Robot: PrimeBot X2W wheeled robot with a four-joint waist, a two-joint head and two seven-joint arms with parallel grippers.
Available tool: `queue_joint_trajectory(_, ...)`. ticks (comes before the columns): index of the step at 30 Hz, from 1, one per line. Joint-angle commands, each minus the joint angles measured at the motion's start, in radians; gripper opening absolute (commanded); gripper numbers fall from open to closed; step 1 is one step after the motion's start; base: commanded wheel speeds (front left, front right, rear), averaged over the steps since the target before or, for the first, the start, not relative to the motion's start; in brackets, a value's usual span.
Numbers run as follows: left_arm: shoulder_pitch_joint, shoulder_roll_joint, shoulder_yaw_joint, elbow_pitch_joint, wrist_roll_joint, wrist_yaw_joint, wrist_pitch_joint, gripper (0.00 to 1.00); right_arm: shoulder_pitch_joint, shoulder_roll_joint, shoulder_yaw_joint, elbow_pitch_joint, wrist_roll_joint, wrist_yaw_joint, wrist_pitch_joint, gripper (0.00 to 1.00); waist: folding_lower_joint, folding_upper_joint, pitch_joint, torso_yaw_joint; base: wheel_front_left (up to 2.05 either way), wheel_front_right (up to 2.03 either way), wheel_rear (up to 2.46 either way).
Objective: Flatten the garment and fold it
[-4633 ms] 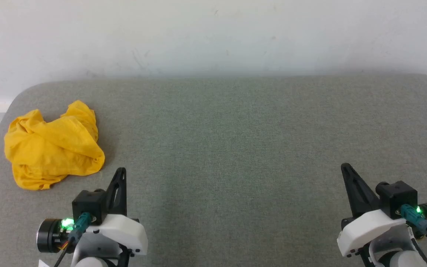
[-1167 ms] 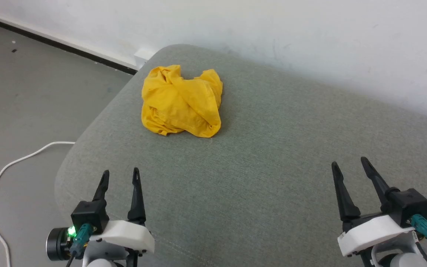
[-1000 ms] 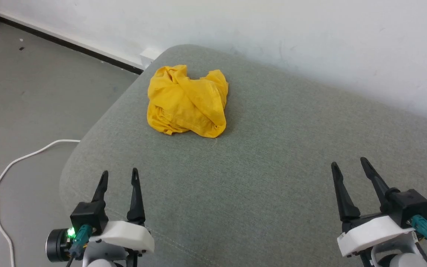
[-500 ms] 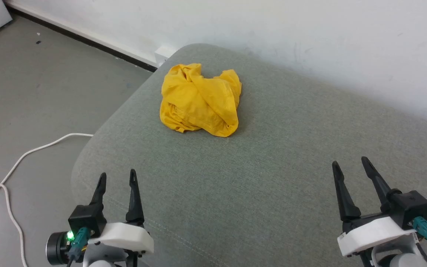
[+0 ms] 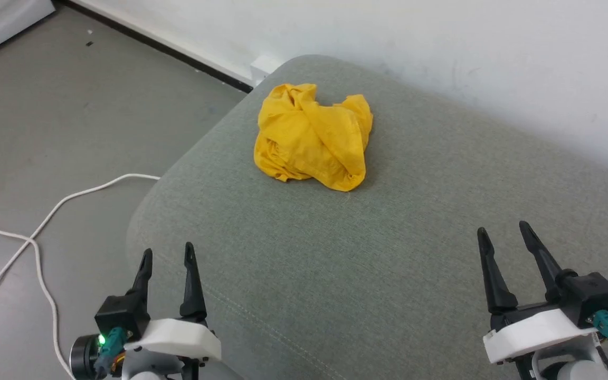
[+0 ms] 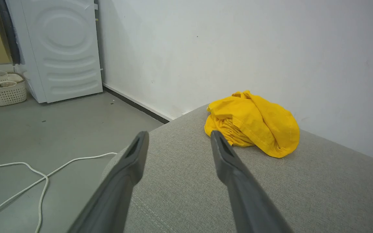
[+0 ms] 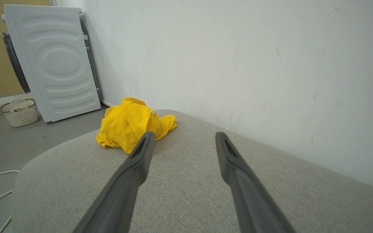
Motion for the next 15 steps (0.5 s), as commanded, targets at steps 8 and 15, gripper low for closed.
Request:
queue_joint_trajectory(8,-0.276,-0.002,-0.030,0.127,-0.088,-0.062,0.023,1.00,-0.033,0.003,0.003,-0.032,-0.022,-0.002,0.014,1.00,0.0000,0.0000,0.098,-0.040,0.00,0.00,0.00)
queue_joint_trajectory(15,-0.577,0.006,-0.009,0.296,-0.152,-0.089,0.160,1.00,-0.079,0.003,0.017,-0.063,-0.050,-0.002,0.034,1.00,0.0000,0.0000,0.242,-0.148,0.00,0.00,0.00)
